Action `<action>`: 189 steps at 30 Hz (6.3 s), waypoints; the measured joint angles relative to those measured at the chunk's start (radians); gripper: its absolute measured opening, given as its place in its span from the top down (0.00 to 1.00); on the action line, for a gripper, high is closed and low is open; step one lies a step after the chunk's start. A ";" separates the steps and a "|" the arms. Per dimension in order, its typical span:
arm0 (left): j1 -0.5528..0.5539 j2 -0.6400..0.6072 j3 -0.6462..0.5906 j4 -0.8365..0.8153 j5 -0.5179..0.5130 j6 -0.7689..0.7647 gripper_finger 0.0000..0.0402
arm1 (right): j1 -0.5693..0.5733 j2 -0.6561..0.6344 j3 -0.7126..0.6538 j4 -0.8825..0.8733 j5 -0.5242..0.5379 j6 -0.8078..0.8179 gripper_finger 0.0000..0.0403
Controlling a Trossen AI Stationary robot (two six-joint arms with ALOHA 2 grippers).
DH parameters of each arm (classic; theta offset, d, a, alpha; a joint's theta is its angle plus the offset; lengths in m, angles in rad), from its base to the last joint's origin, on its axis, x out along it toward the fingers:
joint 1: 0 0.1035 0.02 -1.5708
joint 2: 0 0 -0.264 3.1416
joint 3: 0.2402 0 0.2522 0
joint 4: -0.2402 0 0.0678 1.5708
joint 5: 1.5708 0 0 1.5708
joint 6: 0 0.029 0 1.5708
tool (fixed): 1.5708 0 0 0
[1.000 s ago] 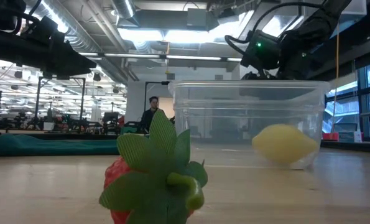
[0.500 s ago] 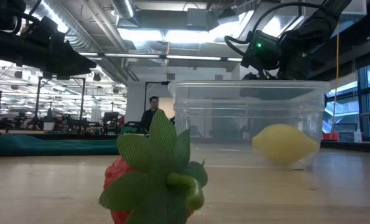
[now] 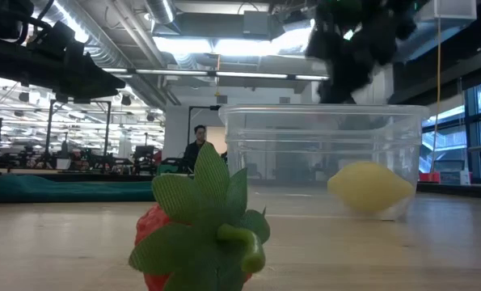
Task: Pick and placing Produce into tupperware
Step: Put the apricot into the transparent bin, then put the strawberry into the transparent bin
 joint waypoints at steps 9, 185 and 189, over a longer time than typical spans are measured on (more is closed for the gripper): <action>0.000 0.000 0.000 0.000 0.000 0.002 0.38 | 0.199 0.040 0.186 -0.034 -0.031 0.023 0.76; 0.000 0.000 0.000 0.005 0.000 -0.073 0.38 | 0.691 -0.007 0.229 -0.142 0.489 0.749 0.72; 0.000 0.000 0.000 0.006 0.000 -0.073 0.38 | 0.580 -0.008 0.260 -0.131 0.486 0.647 0.71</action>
